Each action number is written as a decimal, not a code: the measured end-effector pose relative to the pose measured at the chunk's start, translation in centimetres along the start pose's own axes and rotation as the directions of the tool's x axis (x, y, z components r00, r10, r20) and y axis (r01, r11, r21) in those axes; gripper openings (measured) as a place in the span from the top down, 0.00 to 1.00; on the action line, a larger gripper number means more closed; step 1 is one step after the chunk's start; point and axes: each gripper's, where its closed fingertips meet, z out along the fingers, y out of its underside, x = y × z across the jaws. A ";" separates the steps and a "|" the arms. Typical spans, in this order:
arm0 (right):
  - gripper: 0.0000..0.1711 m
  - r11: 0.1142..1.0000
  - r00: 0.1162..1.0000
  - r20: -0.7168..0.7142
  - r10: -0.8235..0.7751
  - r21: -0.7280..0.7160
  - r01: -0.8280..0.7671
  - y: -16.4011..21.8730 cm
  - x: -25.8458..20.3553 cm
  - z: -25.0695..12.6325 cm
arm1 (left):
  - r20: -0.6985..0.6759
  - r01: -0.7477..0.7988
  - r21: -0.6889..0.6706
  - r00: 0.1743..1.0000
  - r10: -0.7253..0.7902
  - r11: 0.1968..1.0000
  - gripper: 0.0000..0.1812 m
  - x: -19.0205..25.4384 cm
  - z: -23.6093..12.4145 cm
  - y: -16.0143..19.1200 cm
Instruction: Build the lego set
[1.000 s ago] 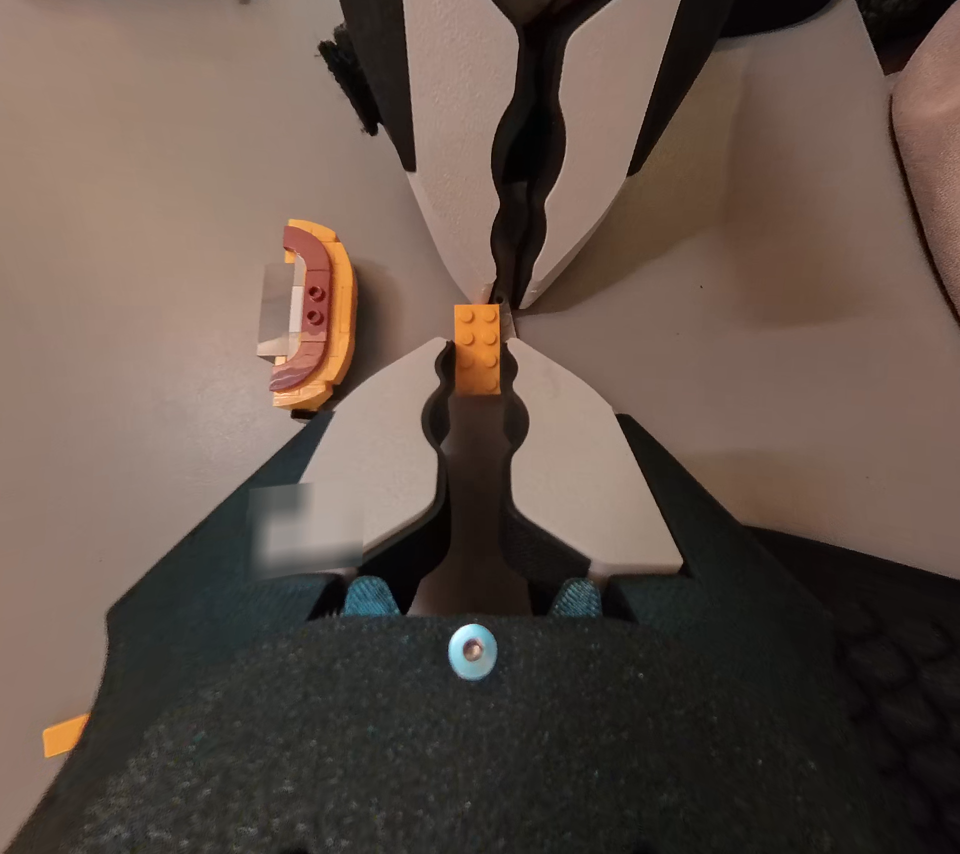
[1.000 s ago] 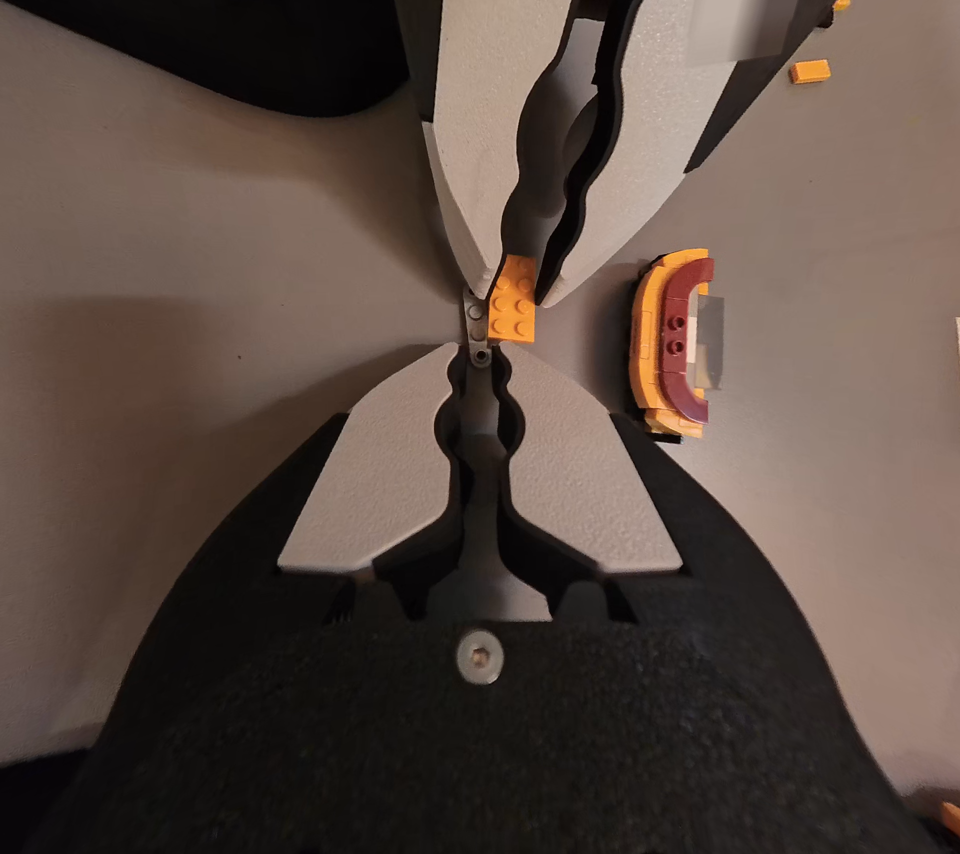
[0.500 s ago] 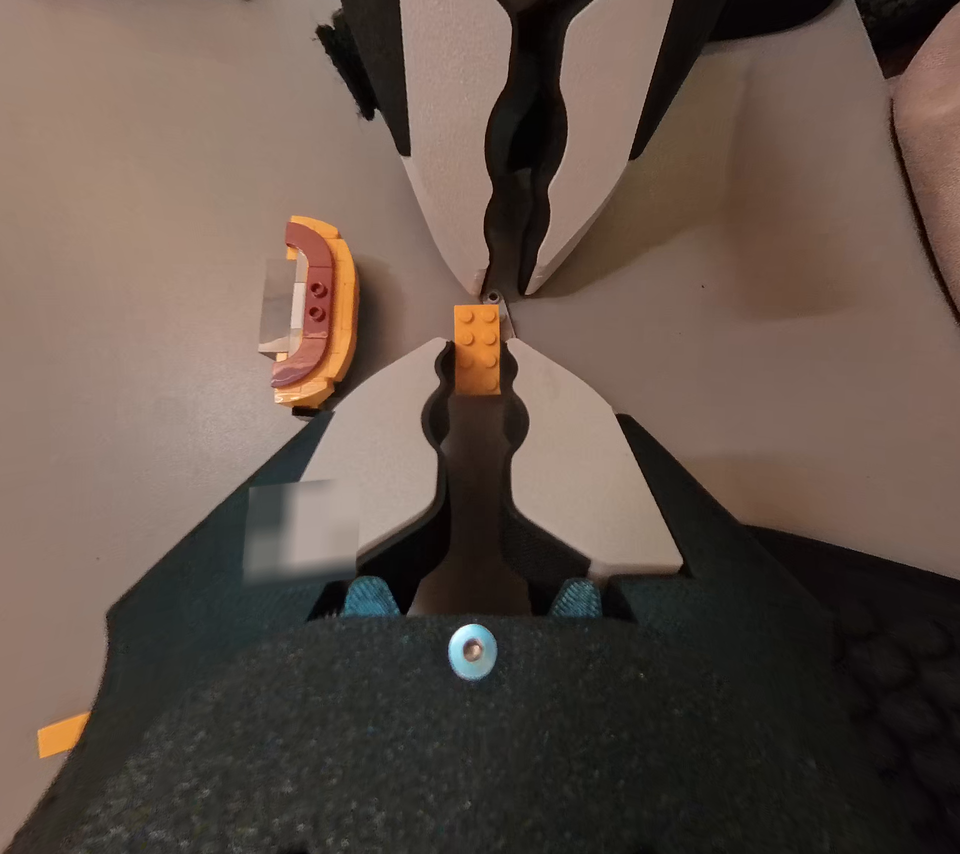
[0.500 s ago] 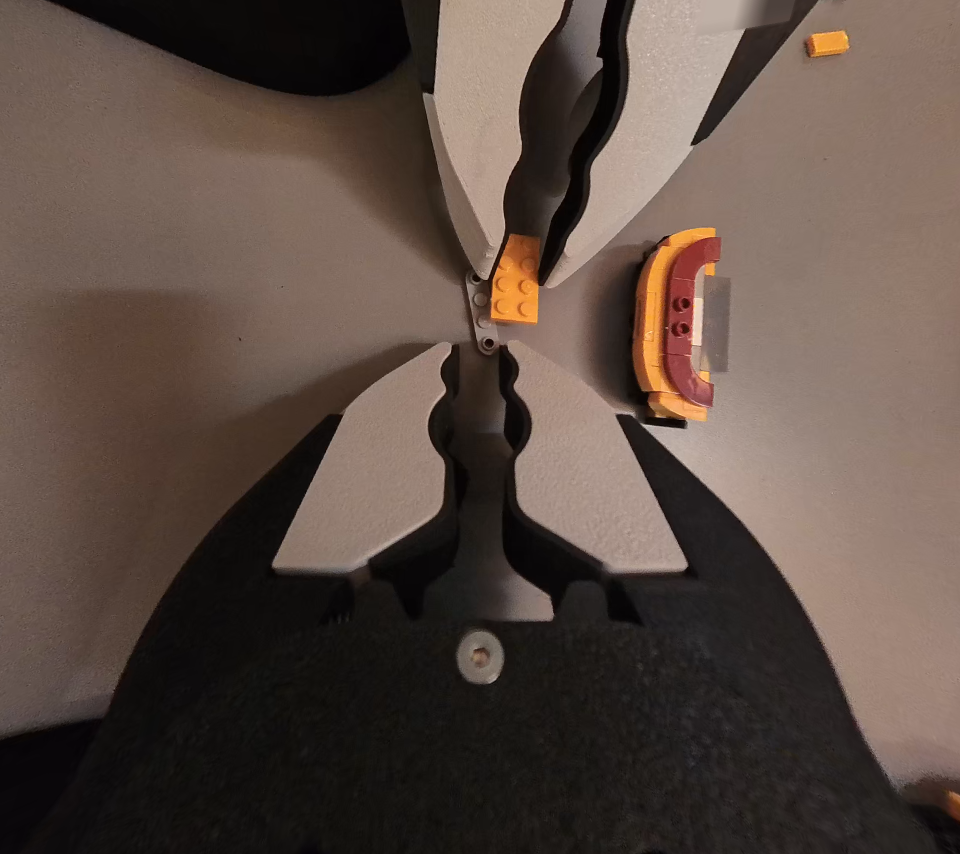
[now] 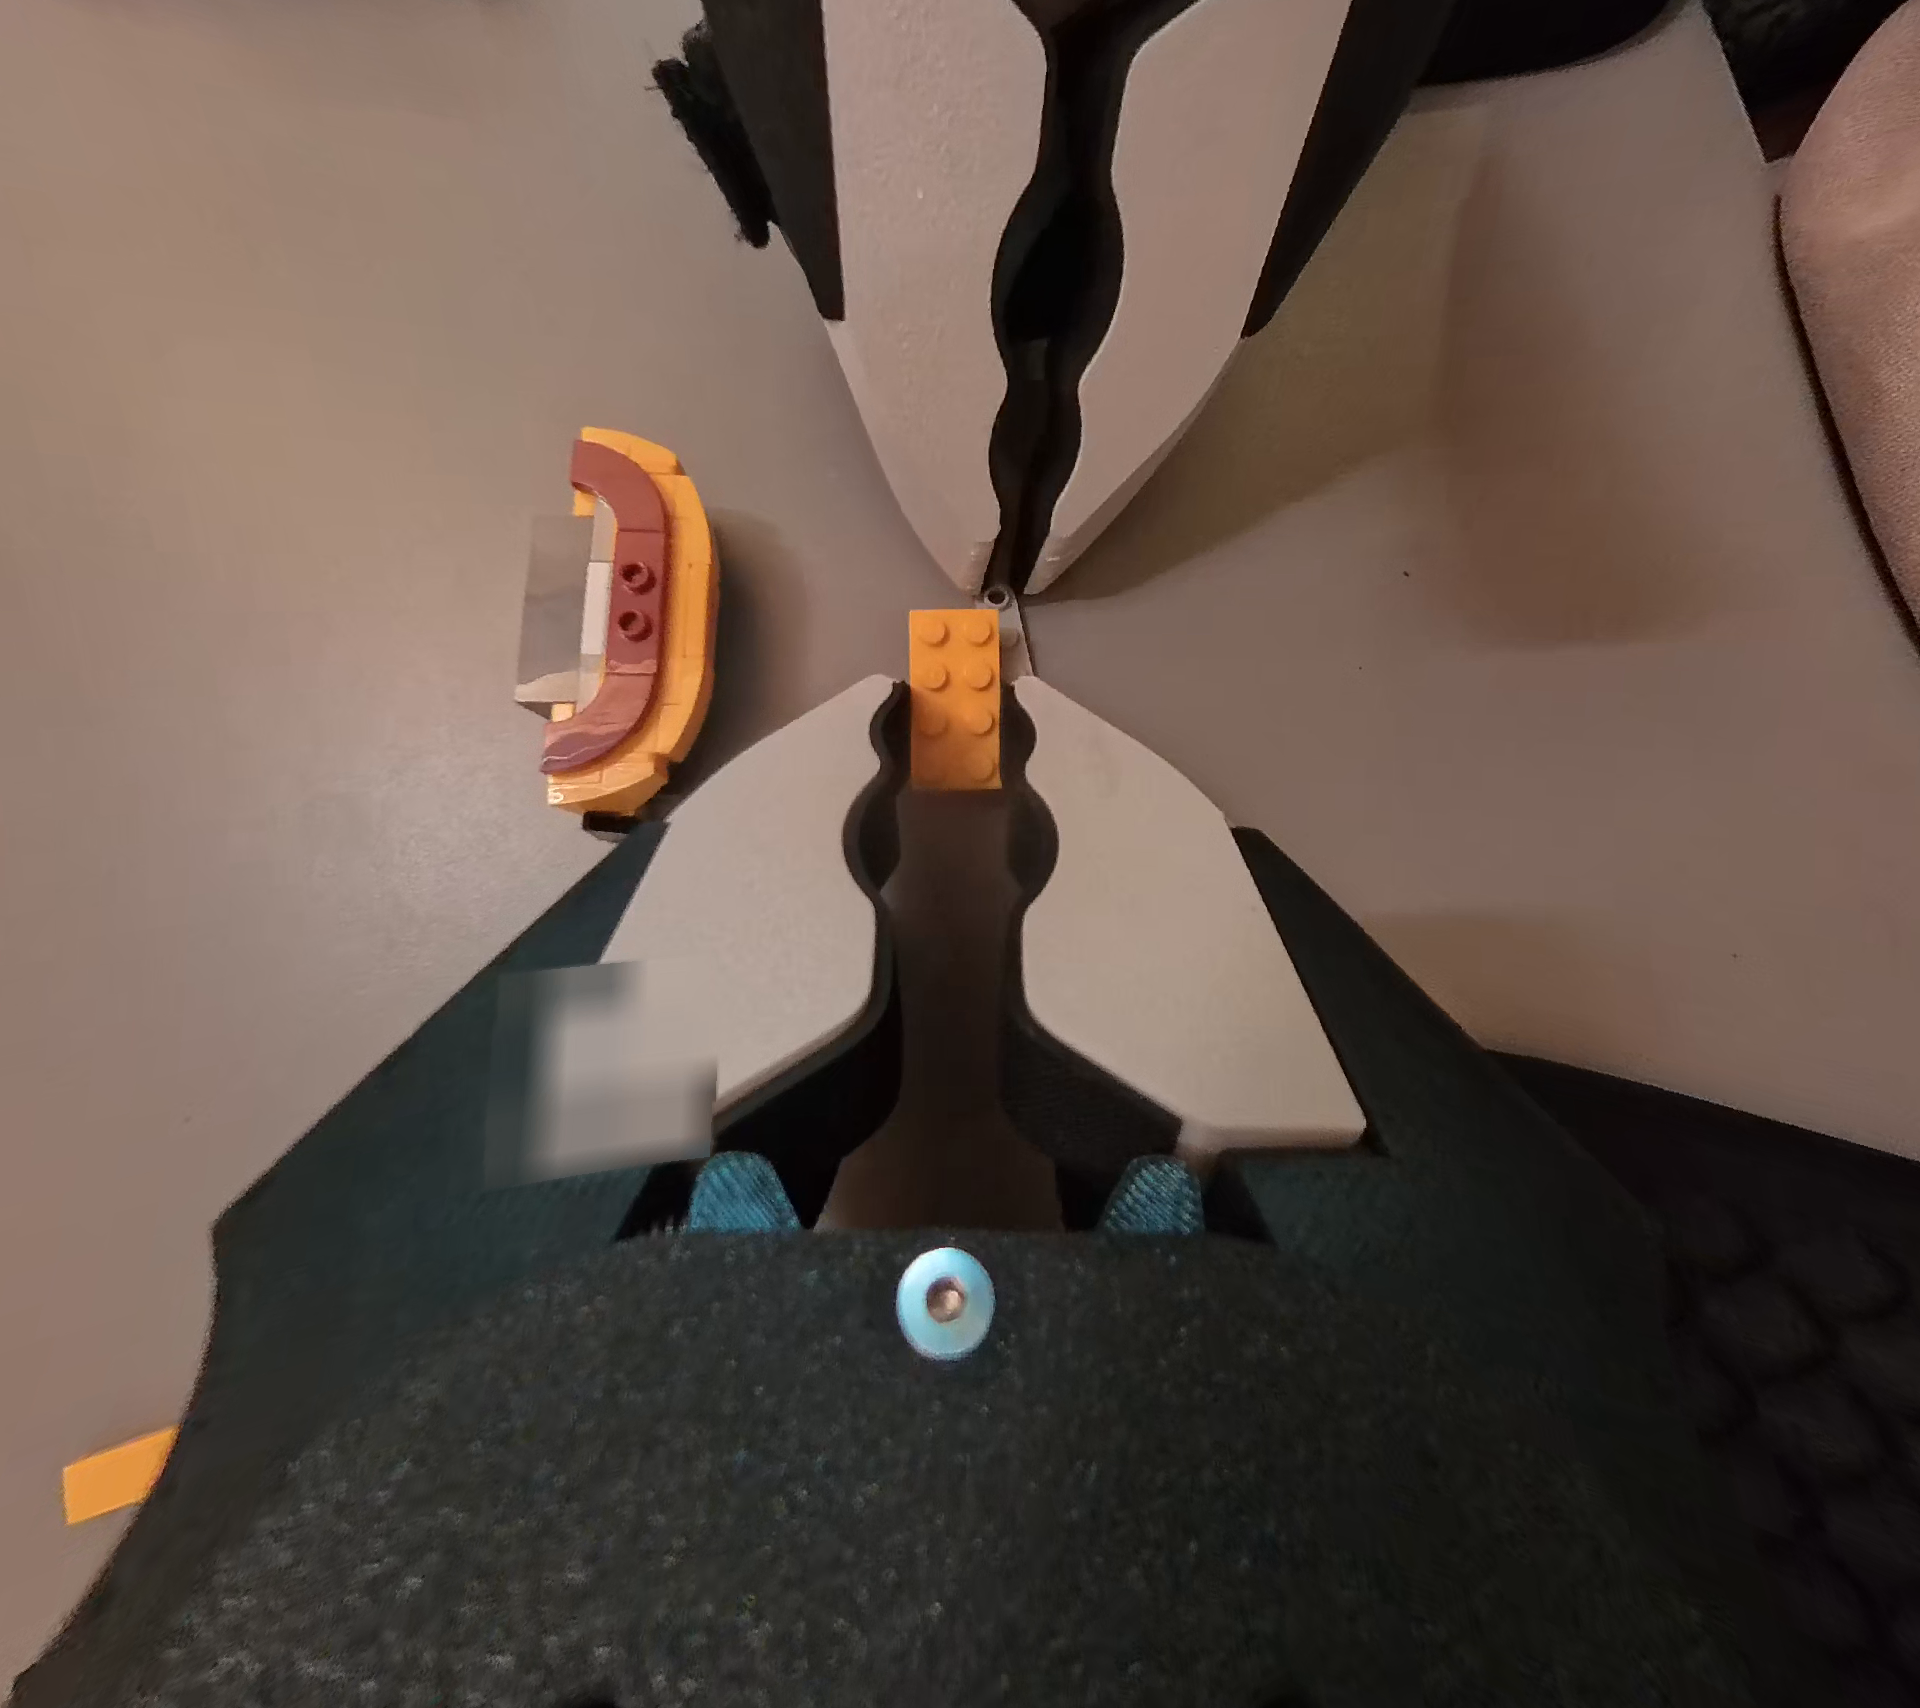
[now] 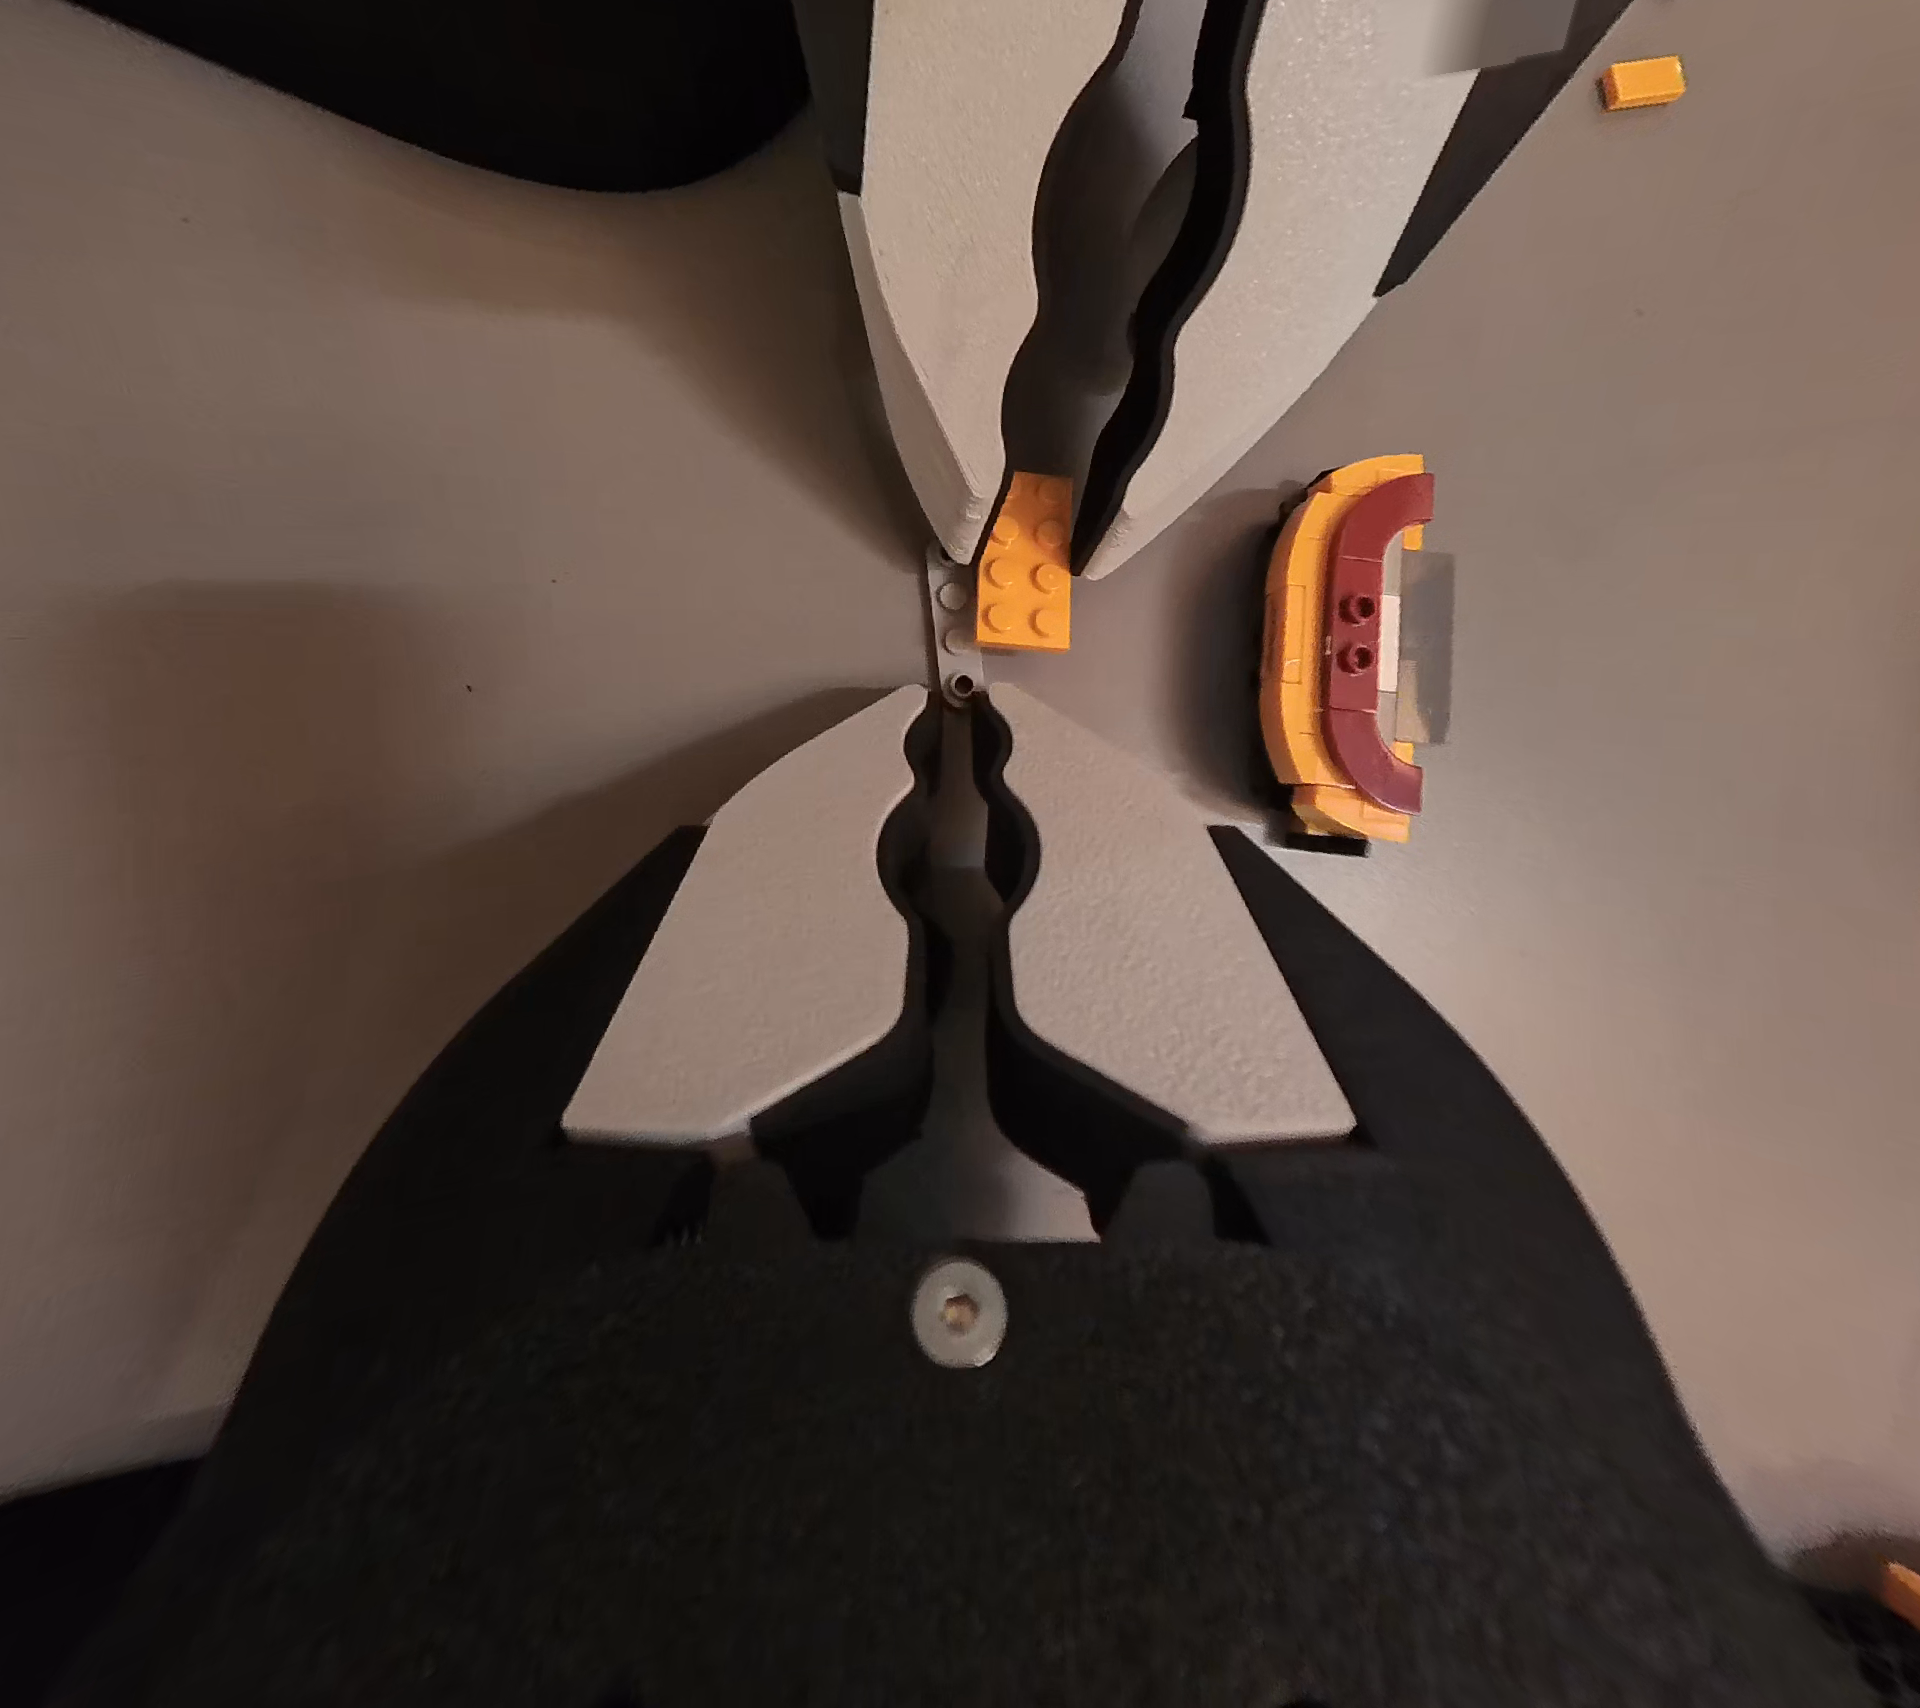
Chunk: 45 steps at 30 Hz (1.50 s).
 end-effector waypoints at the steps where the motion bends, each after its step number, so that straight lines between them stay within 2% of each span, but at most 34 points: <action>1: 0.97 1.000 1.000 0.000 0.000 0.000 0.000 0.0 0.0 0.0 | 0.000 0.001 0.000 1.000 -0.001 1.000 0.91 0.0 0.0 0.0; 10: 0.94 0.999 1.000 0.004 0.026 0.041 -0.026 -0.3 0.4 -0.8 | 0.001 0.005 0.005 1.000 -0.005 1.000 0.91 -0.1 -0.1 0.0; 25: 0.90 1.000 0.998 0.057 0.025 -0.007 -0.024 0.4 -0.5 -0.3 | 0.002 0.005 0.002 1.000 -0.005 1.000 0.91 -0.1 -0.1 0.1; 37: 0.98 1.000 0.999 0.026 0.020 -0.010 -0.020 0.1 -0.3 -0.1 | 0.009 0.004 0.004 1.000 -0.004 1.000 0.91 -0.2 -0.3 0.1; 45: 0.98 0.999 0.999 0.025 0.026 0.023 -0.027 -0.3 -0.2 -0.1 | 0.016 0.003 0.007 1.000 -0.003 1.000 0.91 -0.3 -0.4 0.0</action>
